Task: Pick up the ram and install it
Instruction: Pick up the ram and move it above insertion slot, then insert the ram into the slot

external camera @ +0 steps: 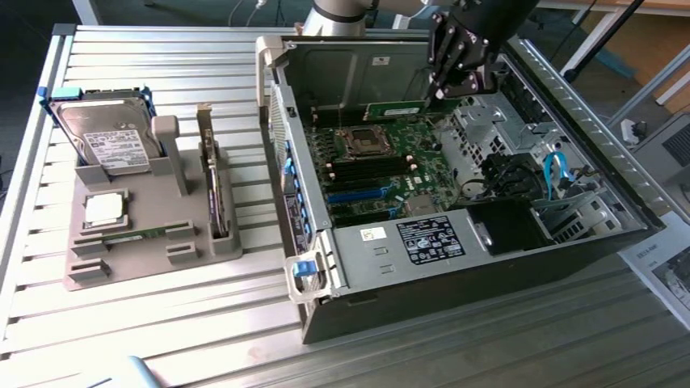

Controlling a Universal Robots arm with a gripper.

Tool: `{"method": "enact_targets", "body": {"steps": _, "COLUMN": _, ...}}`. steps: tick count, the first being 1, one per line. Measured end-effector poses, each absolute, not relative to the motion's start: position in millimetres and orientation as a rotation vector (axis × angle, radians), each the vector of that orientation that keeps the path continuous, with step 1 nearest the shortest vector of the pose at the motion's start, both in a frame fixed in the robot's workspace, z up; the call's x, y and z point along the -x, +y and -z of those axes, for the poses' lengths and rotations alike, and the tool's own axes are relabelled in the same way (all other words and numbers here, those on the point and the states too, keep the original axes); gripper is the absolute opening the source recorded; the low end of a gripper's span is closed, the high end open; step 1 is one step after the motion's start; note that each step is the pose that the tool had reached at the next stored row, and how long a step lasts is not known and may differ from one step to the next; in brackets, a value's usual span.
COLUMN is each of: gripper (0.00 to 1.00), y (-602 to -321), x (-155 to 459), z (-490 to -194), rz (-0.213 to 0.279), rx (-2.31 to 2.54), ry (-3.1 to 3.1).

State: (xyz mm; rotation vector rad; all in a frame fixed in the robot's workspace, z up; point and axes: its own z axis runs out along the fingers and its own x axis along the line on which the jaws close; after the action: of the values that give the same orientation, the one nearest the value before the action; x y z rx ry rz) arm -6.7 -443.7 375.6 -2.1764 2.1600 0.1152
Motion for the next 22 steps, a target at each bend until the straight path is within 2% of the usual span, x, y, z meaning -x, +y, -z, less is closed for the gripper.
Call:
{"method": "enact_targets", "body": {"steps": 17, "gripper": 0.12, "y": -441, "x": 6, "z": -374, "rz": -0.118, "rx": 2.175, "ry": 2.158}}
{"method": "enact_targets", "body": {"steps": 22, "gripper": 0.12, "y": -441, "x": 7, "z": -360, "rz": -0.118, "rx": 2.174, "ry": 2.158}}
